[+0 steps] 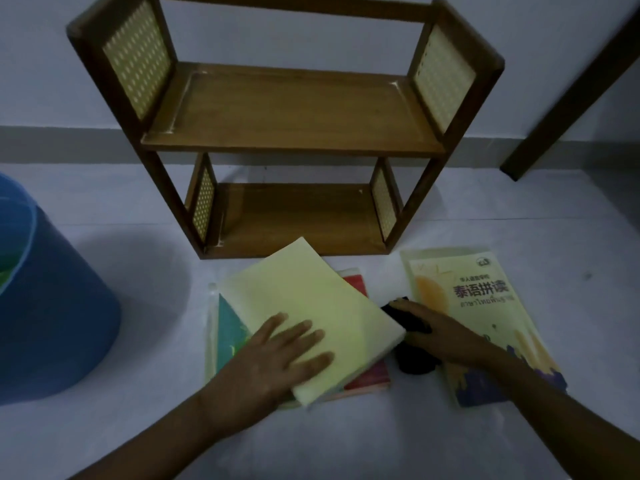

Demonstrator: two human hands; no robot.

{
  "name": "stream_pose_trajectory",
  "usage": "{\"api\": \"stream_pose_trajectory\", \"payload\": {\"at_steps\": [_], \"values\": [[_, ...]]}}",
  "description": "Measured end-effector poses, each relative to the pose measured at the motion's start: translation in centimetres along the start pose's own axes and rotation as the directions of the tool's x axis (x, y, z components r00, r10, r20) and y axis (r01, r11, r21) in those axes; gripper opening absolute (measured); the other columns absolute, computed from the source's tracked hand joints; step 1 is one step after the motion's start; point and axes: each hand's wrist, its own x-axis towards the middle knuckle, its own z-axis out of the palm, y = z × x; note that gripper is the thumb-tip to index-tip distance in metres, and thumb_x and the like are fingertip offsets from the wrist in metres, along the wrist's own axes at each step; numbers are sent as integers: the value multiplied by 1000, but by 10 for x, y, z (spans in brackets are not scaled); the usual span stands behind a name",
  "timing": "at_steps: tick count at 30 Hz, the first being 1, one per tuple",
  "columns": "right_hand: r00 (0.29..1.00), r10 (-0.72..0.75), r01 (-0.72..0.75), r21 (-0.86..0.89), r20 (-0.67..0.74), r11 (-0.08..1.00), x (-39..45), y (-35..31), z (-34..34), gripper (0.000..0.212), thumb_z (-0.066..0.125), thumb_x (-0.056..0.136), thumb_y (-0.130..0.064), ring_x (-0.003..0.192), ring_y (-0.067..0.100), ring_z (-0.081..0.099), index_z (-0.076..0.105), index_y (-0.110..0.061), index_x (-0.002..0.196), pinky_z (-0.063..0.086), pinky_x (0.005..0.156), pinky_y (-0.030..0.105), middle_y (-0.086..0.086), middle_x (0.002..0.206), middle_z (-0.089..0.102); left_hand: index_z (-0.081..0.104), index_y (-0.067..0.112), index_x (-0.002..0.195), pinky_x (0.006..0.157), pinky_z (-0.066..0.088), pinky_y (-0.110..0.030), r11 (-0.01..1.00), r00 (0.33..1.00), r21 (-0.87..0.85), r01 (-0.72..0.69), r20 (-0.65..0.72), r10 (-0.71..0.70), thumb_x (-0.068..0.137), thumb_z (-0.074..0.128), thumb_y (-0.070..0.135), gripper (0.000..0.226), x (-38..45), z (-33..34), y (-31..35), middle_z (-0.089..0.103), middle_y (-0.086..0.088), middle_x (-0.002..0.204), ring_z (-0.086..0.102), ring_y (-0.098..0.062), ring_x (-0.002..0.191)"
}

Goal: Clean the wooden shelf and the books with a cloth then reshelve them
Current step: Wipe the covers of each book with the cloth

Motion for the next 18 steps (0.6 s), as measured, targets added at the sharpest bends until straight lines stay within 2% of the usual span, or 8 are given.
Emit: {"api": "stream_pose_trajectory", "payload": {"at_steps": [3, 5, 6, 8, 10, 13, 15, 18], "values": [[995, -59, 68, 116, -81, 991, -8, -35, -14, 75, 64, 89, -5, 131, -2, 36, 26, -40, 142, 37, 93, 4, -21, 140, 34, 51, 28, 129, 101, 48, -43, 945, 968, -312, 96, -194, -163, 92, 48, 25, 37, 24, -63, -4, 63, 4, 128, 55, -10, 120], [976, -181, 200, 185, -118, 962, -10, -67, -15, 81, 69, 85, -5, 119, -8, 49, 26, -40, 145, 44, 86, 6, -22, 137, 45, 53, 39, 125, 88, 54, -24, 887, 928, -444, 126, -264, -264, 89, 51, 24, 39, 34, -107, -2, 62, 21, 121, 60, 2, 109], [969, -206, 234, 246, -134, 941, -12, -83, -14, 77, 70, 85, -5, 112, -6, 57, 32, -36, 143, 48, 82, 9, -23, 127, 58, 52, 44, 124, 82, 52, -13, 870, 906, -478, 121, -305, -293, 89, 53, 25, 40, 37, -124, 0, 60, 31, 118, 61, 7, 104], [957, -203, 268, 367, -207, 891, -13, -111, -15, 52, 67, 85, -2, 94, -9, 65, 51, -30, 126, 51, 72, 10, -26, 97, 71, 52, 53, 119, 74, 47, -2, 845, 858, -520, 128, -369, -357, 89, 54, 37, 33, 39, -151, 5, 58, 42, 110, 59, 16, 98], [922, -240, 342, 349, -304, 873, -14, -133, -19, 34, 65, 87, -6, 88, -10, 64, 60, -34, 106, 51, 72, 11, -23, 91, 70, 54, 61, 109, 69, 47, 0, 777, 783, -611, 154, -404, -473, 85, 49, 61, 25, 39, -165, 6, 60, 42, 103, 59, 17, 96], [900, -281, 391, 332, -333, 858, -19, -144, -19, 28, 65, 88, -10, 96, -8, 64, 63, -32, 106, 51, 76, 10, -21, 104, 67, 60, 51, 103, 67, 50, -4, 640, 709, -748, 176, -355, -609, 74, 49, 75, 40, 34, -165, 4, 65, 36, 99, 62, 11, 96], [912, -280, 376, 339, -300, 862, -19, -143, -11, 27, 64, 89, -9, 98, -3, 65, 64, -27, 108, 53, 78, 14, -18, 106, 69, 57, 39, 105, 67, 51, -6, 587, 687, -777, 229, -298, -663, 76, 51, 71, 43, 27, -155, 4, 68, 32, 98, 64, 7, 95], [935, -233, 328, 404, -266, 854, -15, -138, 4, 26, 62, 90, -7, 99, 4, 68, 64, -27, 106, 56, 80, 23, -14, 103, 72, 58, 33, 101, 63, 52, -8, 464, 639, -846, 263, -207, -741, 84, 49, 40, 20, 20, -136, 1, 70, 30, 91, 66, 7, 89]]}}
